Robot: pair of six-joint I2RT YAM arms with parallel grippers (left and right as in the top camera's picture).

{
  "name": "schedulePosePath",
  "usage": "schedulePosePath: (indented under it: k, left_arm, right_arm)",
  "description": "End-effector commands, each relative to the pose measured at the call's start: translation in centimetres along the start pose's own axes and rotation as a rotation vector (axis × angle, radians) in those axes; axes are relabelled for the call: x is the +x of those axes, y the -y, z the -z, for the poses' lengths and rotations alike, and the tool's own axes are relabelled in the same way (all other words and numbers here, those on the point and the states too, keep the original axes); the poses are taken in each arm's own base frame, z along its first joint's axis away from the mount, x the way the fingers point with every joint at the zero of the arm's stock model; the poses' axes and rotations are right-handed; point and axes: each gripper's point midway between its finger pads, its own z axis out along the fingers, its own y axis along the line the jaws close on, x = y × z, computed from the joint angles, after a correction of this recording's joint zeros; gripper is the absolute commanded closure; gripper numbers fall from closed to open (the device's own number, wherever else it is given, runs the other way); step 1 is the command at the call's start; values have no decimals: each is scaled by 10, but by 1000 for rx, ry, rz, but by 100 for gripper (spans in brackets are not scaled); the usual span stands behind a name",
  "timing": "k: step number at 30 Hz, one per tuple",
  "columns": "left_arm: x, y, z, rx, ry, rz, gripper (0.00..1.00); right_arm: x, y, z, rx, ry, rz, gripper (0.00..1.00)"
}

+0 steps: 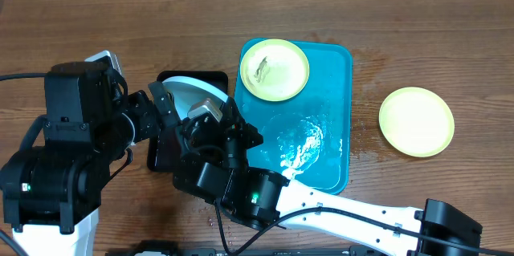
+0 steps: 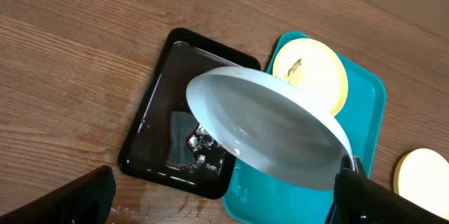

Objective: Clean dirty plates on tray and stack at the side

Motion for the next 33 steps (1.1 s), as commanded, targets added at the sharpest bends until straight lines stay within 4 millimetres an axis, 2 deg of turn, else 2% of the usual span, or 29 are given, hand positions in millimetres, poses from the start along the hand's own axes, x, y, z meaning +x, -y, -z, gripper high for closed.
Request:
schedulePosePath:
  k: [1,11,15,18,20,22,23,25,27,28,29,31,32,33]
  left_arm:
    - [-7,0,6,-1,32,-13,0]
    - [-8,0,6,0,37,-13,0]
    - [-8,0,6,0,35,-13,0]
    - [-8,0,6,0,35,-13,0]
    - [-8,0,6,1,35,-13,0]
    - [-8,0,6,1,35,-13,0]
    - [-8,0,6,0,35,-13,0]
    - [-8,0,6,0,35,-13,0]
    - [-8,0,6,0,35,-13,0]
    - [-8,0,6,1,35,-13,1]
    - [-8,0,6,1,35,-13,0]
    - [-8,0,6,0,35,-14,0]
    - [-8,0,6,1,35,-13,0]
    - [-8,0,6,0,35,-13,0]
  right_arm:
    - [-15,10,5,25,24,-38,96]
    - [-16,12,2,29,25,-75,96]
    - [3,20,-23,8,-51,-246,96]
    - [32,7,-53,-158,-207,-395,96]
    - [45,-7,-68,-344,-328,-505,96]
    - [44,-11,-76,-563,-419,-621,96]
    - [39,-6,-77,-657,-445,-687,96]
    - [24,18,-78,-817,-460,-808,96]
    - [13,60,-81,-919,-443,-908,96]
    - [15,87,-85,-921,-441,-964,96]
    - [23,111,-90,-882,-456,-1019,96]
    - [57,162,-101,-723,-513,-1106,96]
    - [77,183,-104,-633,-555,-1138,96]
    - [110,209,-106,-496,-626,-1176,96]
